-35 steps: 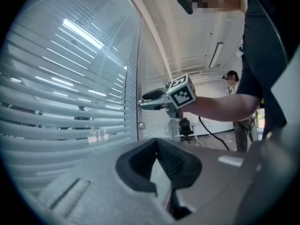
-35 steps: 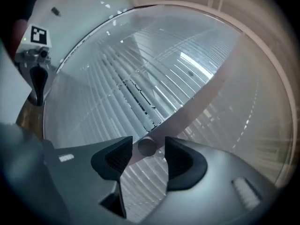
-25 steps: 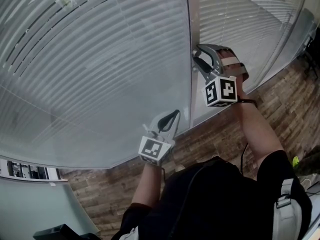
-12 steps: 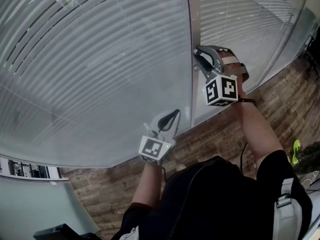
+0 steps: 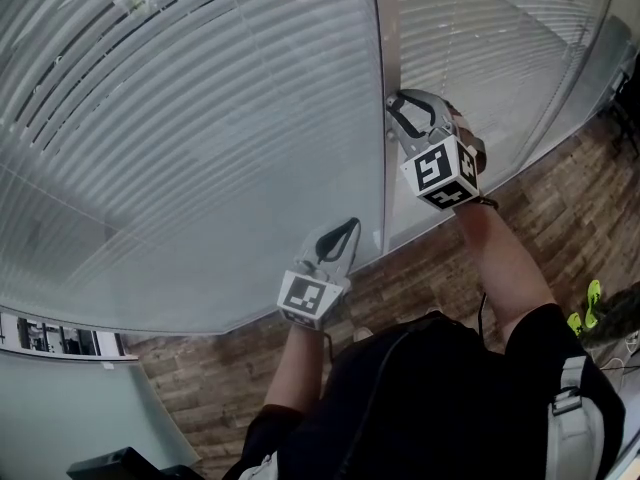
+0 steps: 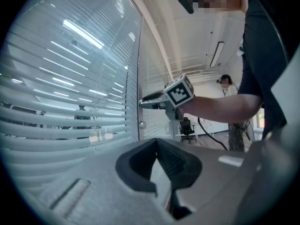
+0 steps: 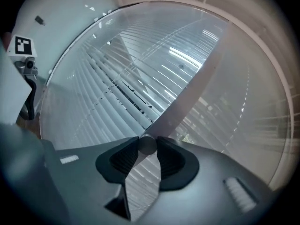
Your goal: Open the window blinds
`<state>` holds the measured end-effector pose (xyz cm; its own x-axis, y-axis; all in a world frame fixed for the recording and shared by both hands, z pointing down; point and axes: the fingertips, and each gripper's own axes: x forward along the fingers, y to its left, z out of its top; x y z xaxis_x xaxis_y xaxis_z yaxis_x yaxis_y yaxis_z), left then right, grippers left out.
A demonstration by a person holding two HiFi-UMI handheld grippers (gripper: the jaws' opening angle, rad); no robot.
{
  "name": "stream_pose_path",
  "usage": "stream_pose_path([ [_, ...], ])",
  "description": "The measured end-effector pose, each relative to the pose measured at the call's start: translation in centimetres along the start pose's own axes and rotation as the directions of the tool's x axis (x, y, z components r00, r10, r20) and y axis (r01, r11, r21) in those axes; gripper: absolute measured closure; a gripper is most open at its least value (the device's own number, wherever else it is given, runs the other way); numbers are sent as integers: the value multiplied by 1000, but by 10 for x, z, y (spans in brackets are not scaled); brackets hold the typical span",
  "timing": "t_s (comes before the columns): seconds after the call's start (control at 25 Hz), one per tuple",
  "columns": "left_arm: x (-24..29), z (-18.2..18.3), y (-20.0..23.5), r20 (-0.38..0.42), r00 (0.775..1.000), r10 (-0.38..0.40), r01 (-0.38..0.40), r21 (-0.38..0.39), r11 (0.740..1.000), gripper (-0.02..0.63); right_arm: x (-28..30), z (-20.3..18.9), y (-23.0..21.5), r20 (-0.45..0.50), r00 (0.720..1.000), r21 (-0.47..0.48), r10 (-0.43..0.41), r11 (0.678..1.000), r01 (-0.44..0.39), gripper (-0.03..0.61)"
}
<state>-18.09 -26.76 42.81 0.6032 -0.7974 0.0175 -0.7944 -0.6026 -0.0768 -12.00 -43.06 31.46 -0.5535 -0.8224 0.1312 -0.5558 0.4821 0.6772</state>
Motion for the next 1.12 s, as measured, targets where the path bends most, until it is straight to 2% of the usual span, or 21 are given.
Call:
stream_pose_path([
  [0.2,-1,-2,-4,-18,1000,-7,6,-22,1000,610,2,-1,-4,29,1000,177,7,984,-12,451],
  [0.36,-3,-6,-3,-18,1000,-1,1,-9,1000,610,4,-6,-4,72,997,383,8,923,-35,451],
  [0.52,-5,-4,-2,-13,1000,6,-6,-15,1000,610,5,-15,-6,92,996,499,3,865,-49,451],
  [0.68,-7,-7,-3,-17,1000,4,-5,-16,1000,611,5,-15,-9,133,991,637,-7,767,-80,451],
  [0.84,-7,-3,-5,-15,1000,2,-2,-24,1000,609,4,-14,-11,153,988,710,-22,698,-94,451],
  [0.96,-7,-1,-6,-12,1000,-1,0,-24,1000,611,3,-14,-12,164,986,770,-36,629,-105,451],
  [1.12,-7,-2,-6,-12,1000,1,-2,-26,1000,611,3,-14,-14,170,984,857,-58,501,-119,451],
])
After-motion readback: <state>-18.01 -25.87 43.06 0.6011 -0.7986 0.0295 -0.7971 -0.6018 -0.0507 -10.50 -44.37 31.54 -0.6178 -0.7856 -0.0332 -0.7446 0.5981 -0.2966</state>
